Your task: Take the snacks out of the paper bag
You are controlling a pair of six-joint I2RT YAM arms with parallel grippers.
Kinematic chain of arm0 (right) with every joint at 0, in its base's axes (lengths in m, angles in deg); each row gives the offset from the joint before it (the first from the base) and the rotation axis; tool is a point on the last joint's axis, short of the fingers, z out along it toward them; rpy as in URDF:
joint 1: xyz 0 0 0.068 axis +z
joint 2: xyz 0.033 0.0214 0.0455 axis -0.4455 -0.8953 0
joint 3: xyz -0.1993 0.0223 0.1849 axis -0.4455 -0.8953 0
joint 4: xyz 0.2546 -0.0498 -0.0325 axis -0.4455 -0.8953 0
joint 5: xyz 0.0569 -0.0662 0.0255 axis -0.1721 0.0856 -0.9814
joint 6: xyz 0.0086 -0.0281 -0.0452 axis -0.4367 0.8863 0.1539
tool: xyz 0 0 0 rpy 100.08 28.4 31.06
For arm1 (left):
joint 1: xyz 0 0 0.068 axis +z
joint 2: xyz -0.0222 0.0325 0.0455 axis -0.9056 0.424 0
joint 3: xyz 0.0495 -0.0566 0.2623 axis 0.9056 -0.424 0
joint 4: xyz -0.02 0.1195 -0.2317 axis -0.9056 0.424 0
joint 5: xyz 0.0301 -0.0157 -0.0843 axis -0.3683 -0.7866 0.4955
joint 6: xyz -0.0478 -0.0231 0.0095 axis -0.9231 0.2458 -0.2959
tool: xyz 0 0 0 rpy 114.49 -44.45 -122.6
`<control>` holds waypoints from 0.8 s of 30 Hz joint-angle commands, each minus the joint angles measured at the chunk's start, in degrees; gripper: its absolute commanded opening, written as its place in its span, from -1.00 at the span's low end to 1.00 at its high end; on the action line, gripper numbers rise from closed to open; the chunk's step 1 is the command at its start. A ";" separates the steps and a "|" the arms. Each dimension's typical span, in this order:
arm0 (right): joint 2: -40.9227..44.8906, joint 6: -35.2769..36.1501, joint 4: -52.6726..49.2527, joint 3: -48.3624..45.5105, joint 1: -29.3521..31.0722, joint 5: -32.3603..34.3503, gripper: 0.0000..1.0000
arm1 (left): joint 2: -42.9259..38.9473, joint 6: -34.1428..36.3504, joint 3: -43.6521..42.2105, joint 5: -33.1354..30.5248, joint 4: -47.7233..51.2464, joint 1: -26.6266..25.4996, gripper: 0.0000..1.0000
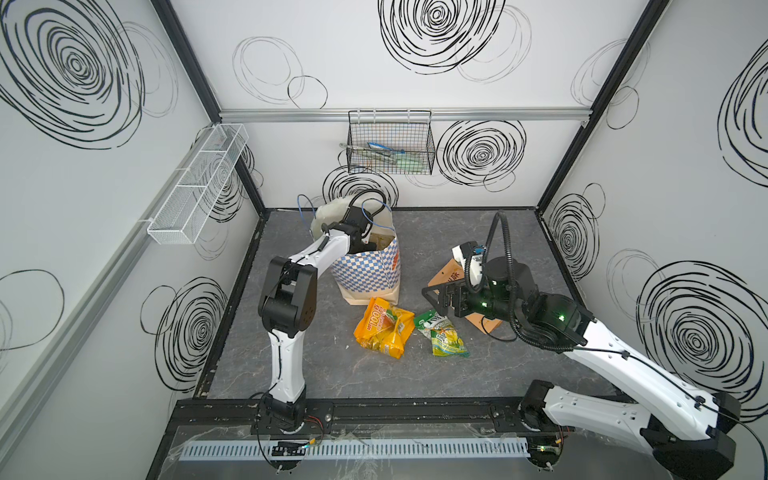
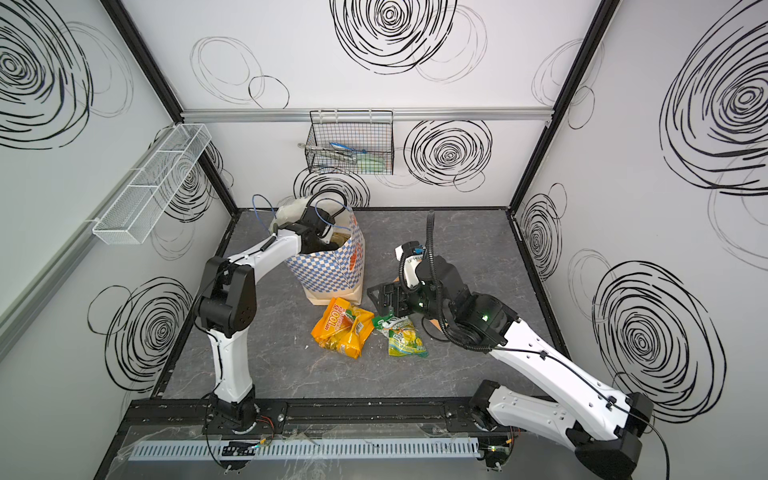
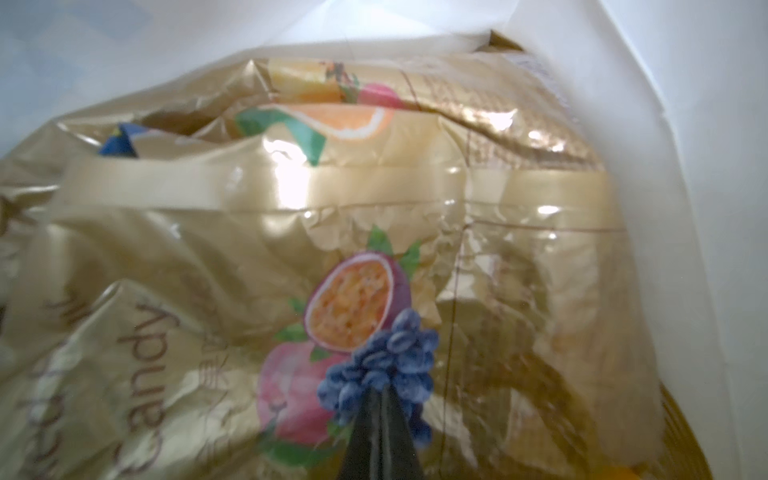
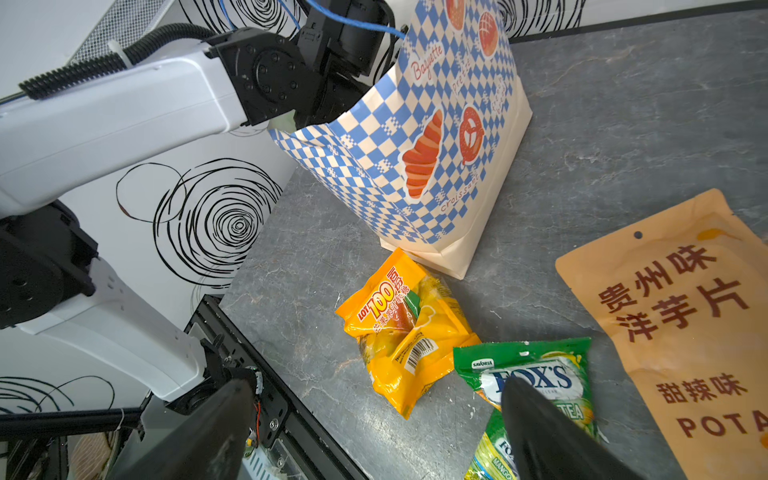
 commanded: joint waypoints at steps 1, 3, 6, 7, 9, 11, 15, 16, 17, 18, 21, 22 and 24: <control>1.00 0.81 -1.64 1.82 0.46 2.44 0.95 | -4.16 -0.89 -0.43 1.03 0.55 0.19 -1.00; 1.14 0.81 -1.71 1.73 0.45 2.53 0.95 | -5.47 -1.08 -0.21 0.66 0.25 0.25 -1.00; 1.40 0.72 -1.44 1.56 0.50 2.64 0.95 | -7.63 -1.43 0.40 0.01 0.31 0.47 -1.00; 1.56 0.72 -1.31 1.47 0.43 2.71 0.95 | -8.44 -1.54 0.60 -0.18 0.20 0.67 -1.00; 1.75 0.70 -1.18 1.38 0.44 2.88 0.95 | -9.85 -1.73 1.11 -0.74 0.32 0.91 -1.00; 1.85 0.81 -1.16 1.29 0.49 2.92 0.95 | -11.17 -1.78 1.96 -1.15 0.72 1.12 -1.00; 2.19 1.07 -0.93 1.11 0.47 3.06 0.95 | -13.43 -1.78 4.43 -2.33 2.07 1.57 -1.00; 2.28 1.08 -0.83 1.04 0.48 3.05 0.95 | -13.97 -1.78 5.23 -2.70 2.37 1.66 -1.00; 2.39 1.07 -0.71 0.94 0.48 3.06 0.95 | -14.46 -1.78 5.90 -2.93 2.76 1.79 -1.00; 2.53 1.08 -0.57 0.81 0.46 3.05 0.95 | -15.04 -1.78 6.82 -3.22 3.15 1.91 -1.00; 2.88 1.08 -0.39 0.50 0.46 3.06 0.95 | -16.31 -1.77 9.43 -3.87 4.28 2.36 -1.00; 3.01 1.08 -0.36 0.41 0.46 3.04 0.95 | -16.59 -1.78 10.40 -3.88 4.77 2.60 -1.00; 3.03 1.08 -0.39 0.32 0.48 3.06 0.95 | -16.98 -1.86 12.28 -3.63 5.64 3.03 -1.00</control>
